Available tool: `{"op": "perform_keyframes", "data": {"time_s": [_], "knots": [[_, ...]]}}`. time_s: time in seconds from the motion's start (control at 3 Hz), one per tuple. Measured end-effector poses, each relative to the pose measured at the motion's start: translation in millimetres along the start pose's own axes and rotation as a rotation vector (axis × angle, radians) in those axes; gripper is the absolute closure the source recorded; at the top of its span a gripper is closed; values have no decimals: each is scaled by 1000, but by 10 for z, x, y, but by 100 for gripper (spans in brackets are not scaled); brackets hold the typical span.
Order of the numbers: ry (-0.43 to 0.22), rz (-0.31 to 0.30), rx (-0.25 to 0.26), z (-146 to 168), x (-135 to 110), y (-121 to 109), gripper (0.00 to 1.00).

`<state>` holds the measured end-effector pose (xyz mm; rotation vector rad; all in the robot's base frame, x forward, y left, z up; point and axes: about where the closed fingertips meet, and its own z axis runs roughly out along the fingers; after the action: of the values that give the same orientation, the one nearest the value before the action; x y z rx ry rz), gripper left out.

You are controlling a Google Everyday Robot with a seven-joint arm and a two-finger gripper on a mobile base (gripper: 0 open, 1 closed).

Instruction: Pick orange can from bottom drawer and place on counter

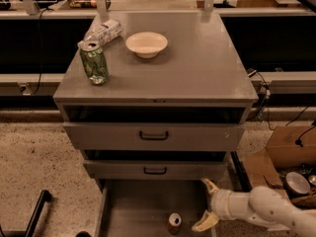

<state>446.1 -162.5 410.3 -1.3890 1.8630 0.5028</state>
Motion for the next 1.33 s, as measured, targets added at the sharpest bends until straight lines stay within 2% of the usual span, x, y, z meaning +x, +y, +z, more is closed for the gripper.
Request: {"op": "perform_keyframes", "data": {"time_s": [0.33, 0.67, 1.0, 1.33], "knots": [[-22, 42, -84, 789, 633, 455, 0], [-56, 97, -125, 1116, 945, 679, 0], [-74, 116, -144, 1351, 1051, 731, 0], [-115, 132, -114, 1383, 1025, 554, 0]]}}
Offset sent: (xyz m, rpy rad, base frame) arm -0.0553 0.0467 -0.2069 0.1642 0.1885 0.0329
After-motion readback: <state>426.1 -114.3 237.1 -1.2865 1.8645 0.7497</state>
